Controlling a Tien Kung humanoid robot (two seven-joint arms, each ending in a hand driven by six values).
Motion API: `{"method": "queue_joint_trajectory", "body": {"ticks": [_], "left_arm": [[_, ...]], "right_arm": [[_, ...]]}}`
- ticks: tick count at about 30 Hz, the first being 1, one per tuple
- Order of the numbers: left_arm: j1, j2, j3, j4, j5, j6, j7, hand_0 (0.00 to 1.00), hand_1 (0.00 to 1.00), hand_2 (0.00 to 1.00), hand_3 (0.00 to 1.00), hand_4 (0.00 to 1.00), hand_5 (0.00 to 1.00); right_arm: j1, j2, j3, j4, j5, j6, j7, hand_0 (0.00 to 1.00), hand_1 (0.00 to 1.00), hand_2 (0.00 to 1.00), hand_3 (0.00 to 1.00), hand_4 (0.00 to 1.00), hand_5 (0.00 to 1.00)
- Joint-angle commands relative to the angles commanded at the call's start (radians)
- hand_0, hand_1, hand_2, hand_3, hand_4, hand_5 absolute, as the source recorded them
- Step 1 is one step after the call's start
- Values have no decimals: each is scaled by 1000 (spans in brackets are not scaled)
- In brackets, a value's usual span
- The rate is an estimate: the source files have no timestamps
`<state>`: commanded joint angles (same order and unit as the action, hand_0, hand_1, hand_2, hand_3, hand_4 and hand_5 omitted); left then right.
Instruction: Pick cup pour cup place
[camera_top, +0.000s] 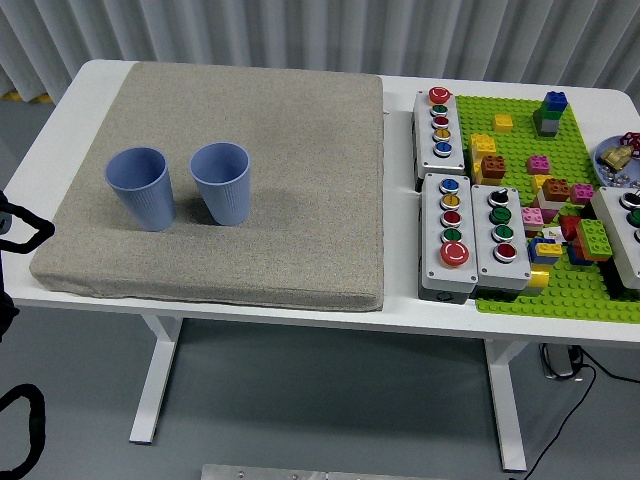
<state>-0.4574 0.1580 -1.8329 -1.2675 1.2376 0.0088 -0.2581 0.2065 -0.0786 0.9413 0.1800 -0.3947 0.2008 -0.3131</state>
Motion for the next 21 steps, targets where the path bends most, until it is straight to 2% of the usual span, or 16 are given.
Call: {"method": "queue_joint_trajectory", "body": {"ticks": [21], "left_arm": [[8,1,-3,-5,8,2,2,868,886,998,998,912,998]], "right_arm": [[-3,2,8,0,7,-3,6,746,698,748,603,120,251]]}}
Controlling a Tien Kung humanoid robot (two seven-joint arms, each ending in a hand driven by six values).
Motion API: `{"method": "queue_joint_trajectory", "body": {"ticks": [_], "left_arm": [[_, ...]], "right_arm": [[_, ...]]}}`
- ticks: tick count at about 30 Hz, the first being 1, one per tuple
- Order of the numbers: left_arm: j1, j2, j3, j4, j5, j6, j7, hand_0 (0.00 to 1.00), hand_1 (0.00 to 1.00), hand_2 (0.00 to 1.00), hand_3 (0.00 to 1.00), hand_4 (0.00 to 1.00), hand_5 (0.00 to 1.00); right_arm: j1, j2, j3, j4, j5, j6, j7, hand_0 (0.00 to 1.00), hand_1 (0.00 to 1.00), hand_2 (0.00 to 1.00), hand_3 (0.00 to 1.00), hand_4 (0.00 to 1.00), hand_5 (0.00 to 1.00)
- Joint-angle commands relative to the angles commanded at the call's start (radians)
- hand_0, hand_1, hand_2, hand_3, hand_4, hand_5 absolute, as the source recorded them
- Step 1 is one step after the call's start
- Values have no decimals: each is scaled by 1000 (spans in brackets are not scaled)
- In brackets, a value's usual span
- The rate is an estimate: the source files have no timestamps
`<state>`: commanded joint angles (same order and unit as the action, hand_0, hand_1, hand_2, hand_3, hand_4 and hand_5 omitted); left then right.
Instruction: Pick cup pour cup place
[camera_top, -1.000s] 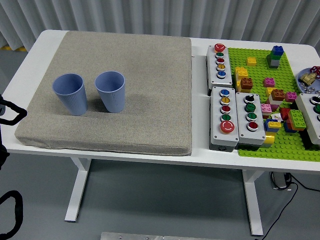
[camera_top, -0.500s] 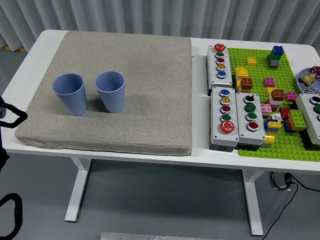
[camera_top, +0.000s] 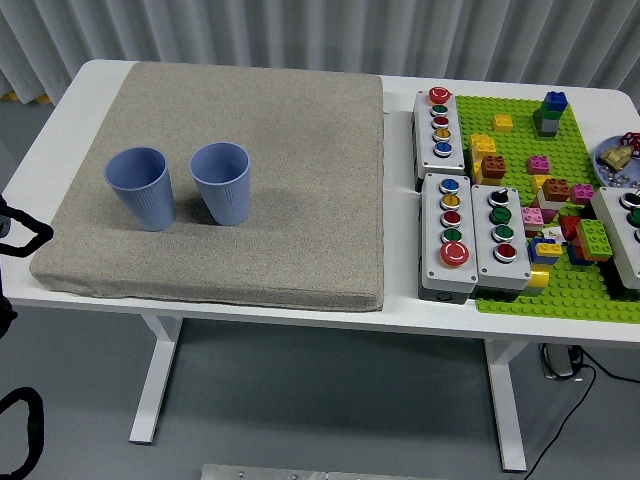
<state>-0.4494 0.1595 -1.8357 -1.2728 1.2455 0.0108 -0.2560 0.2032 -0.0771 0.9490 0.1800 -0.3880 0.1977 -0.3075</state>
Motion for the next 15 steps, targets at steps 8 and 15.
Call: {"method": "queue_joint_trajectory", "body": {"ticks": [8,15], "left_arm": [[-3,-2,-1,0,3,0,2,867,885,998,998,911,998],[-2,4,3,-1,1,0,2,869,885,998,998,911,998]], "right_arm": [[3,0,4,0,1,-3,4,744,698,748,603,121,255],[3,0,2,0,-1,-3,4,745,698,747,603,122,256]]}}
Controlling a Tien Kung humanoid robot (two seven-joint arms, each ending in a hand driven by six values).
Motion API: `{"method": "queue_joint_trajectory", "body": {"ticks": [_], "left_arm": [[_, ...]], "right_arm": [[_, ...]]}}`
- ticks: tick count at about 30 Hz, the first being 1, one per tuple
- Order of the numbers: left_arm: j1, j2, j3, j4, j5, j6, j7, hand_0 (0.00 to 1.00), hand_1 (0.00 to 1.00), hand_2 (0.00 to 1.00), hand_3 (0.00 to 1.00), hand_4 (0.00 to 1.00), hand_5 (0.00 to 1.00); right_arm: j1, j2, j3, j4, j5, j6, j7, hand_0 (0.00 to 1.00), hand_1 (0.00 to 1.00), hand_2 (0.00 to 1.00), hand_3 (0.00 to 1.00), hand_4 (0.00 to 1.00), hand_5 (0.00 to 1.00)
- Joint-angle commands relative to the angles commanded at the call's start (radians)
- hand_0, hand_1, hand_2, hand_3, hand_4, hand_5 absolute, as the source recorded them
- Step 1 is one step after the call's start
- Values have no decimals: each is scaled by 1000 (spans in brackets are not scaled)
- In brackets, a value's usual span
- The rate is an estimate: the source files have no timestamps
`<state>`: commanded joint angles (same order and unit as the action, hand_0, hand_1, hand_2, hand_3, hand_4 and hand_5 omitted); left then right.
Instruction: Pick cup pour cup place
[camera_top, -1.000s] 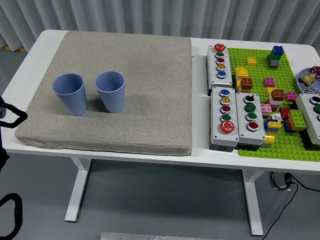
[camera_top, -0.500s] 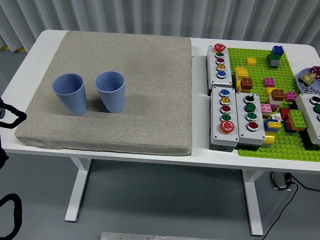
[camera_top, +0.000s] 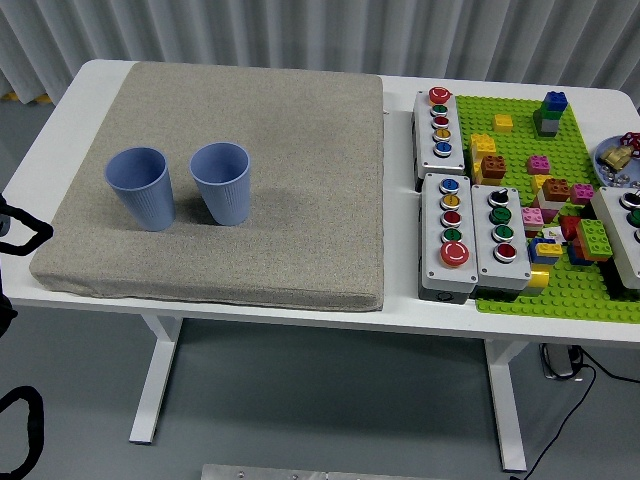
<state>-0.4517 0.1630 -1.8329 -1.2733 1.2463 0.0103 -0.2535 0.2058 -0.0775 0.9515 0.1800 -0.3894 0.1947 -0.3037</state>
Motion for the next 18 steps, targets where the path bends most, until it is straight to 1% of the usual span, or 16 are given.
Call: {"method": "queue_joint_trajectory", "body": {"ticks": [12,18], "left_arm": [[-1,-2,-3,-1,1,0,1,868,886,998,998,908,998],[7,-2,-1,-3,0,-1,3,869,884,998,998,909,998]], "right_arm": [[1,0,-4,0,3,0,2,738,697,747,603,122,256],[-5,2,-3,0,-2,0,0,737,696,747,603,123,258]]}}
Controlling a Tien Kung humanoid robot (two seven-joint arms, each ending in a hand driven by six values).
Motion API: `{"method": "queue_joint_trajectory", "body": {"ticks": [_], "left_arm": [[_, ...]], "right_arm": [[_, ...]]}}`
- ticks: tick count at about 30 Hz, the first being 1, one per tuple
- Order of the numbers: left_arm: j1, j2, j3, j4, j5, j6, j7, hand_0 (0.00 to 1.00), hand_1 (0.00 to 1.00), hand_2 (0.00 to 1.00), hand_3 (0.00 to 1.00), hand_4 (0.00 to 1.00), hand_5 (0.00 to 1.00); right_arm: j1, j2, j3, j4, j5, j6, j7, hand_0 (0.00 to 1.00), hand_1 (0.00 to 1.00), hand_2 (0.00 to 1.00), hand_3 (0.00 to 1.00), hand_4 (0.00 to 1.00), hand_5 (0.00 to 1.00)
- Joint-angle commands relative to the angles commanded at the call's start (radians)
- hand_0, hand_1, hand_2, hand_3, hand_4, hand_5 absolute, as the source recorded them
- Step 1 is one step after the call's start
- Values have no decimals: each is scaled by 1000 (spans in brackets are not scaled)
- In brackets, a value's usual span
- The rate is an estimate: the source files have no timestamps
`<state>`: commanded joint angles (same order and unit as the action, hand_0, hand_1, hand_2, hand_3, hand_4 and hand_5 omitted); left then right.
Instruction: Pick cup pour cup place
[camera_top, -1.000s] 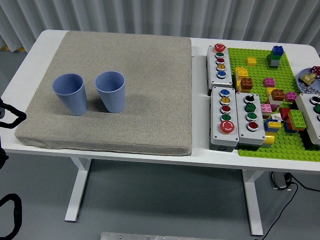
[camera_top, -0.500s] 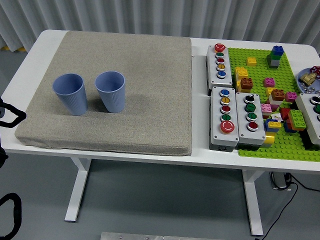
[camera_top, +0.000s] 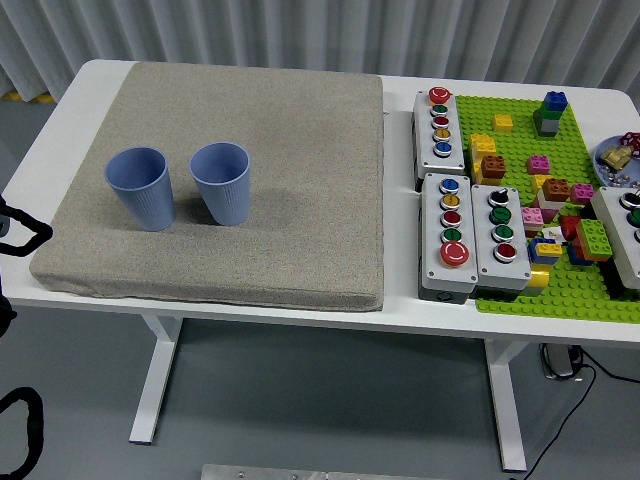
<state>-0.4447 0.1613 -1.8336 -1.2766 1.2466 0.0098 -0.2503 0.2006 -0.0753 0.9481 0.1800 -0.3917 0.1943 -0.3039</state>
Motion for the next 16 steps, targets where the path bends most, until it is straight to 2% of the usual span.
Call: {"method": "queue_joint_trajectory", "body": {"ticks": [16], "left_arm": [[2,0,-1,-2,3,1,4,868,884,998,998,912,998]], "right_arm": [[-1,0,-2,0,2,0,3,733,696,747,603,123,258]]}}
